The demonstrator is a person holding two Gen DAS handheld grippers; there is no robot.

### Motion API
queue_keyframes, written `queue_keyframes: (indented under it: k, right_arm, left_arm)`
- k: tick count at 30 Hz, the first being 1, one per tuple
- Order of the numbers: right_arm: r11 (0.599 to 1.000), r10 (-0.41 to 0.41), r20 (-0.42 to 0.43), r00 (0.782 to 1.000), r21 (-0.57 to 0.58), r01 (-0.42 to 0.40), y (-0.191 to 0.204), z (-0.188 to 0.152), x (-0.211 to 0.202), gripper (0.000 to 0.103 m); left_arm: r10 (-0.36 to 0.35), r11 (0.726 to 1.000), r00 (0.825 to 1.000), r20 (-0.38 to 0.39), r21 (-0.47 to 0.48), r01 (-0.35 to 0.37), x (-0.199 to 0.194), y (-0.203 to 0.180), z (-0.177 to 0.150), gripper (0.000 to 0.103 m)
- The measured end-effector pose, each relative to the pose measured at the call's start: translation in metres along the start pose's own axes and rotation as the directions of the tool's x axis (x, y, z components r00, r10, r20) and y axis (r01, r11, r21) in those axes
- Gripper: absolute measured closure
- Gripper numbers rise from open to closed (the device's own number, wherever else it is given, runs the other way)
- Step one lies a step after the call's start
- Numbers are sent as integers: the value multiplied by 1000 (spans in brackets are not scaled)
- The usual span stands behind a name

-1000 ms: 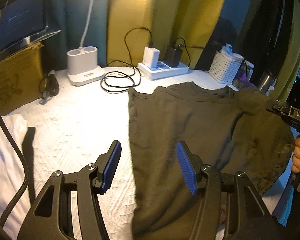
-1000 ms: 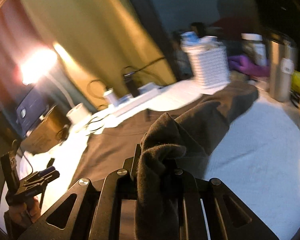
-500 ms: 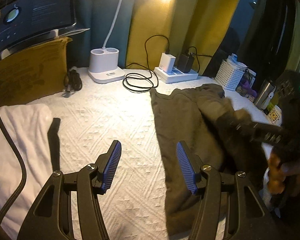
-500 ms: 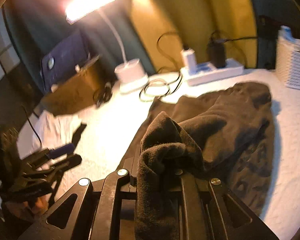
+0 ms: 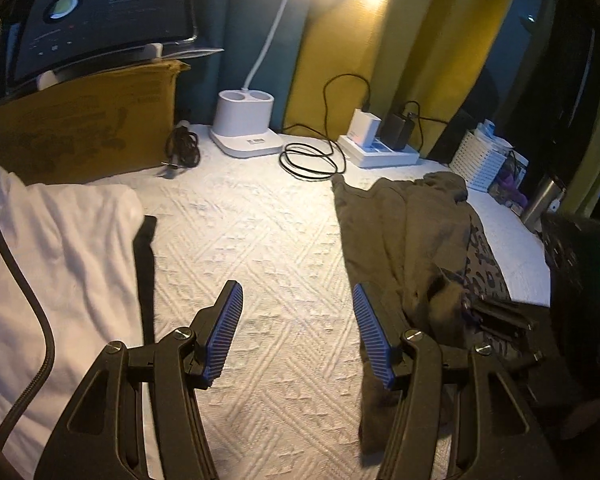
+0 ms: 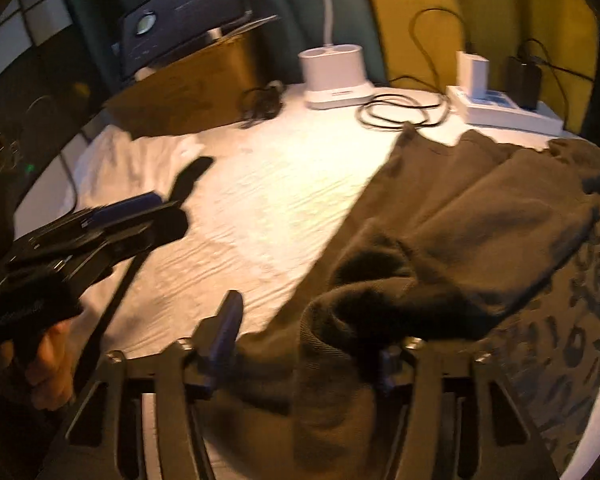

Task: Fold small clothes
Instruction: 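Fold the held shirt side over toward the left gripper with the right gripper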

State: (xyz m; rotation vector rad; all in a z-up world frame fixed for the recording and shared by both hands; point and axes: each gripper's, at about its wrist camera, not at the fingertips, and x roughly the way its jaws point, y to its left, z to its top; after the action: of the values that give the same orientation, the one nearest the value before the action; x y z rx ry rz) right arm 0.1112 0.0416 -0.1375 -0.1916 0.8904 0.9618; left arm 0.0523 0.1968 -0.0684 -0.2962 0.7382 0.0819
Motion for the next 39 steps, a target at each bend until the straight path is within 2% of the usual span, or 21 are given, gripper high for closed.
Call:
queue_keyframes:
  k: [2, 6, 10, 12, 16, 27, 31, 35, 39]
  right_arm:
    - [998, 54, -1, 999, -16, -54, 8, -4, -4, 26]
    - [995, 77, 34, 996, -60, -75, 18, -14, -32, 25]
    - [999, 36, 100, 994, -35, -32, 0, -23, -70, 25]
    - [1000, 9, 128, 992, -13, -8, -13, -29, -86, 25]
    - [996, -60, 155, 986, 69, 50, -51, -42, -109, 25]
    - [961, -211, 168, 963, 213, 174, -146, -78, -138, 25]
    - [951, -231, 164, 959, 245, 188, -179, -84, -141, 25]
    - [946, -217, 164, 962, 276, 167, -208, -87, -140, 25]
    - [945, -192, 164, 968, 297, 137, -229, -84, -138, 25]
  left_arm:
    - [17, 1000, 1000, 4, -9, -17, -3, 2, 1, 45]
    - [40, 999, 999, 9, -15, -39, -5, 1, 3, 45]
    - [13, 1000, 1000, 17, 22, -14, -7, -20, 5, 45]
    - [-14, 998, 1000, 19, 58, 13, -6, -38, 5, 36]
    - [-46, 989, 999, 9, 142, 44, 0, -76, 5, 34]
    - [13, 953, 998, -68, 303, 9, 41, -151, 16, 34]
    - [40, 931, 996, -80, 365, -8, 59, -176, 21, 34]
    - [61, 886, 994, -87, 464, -14, 80, -204, 26, 34]
    - [87, 855, 988, -130, 518, -7, 110, -225, 33, 34]
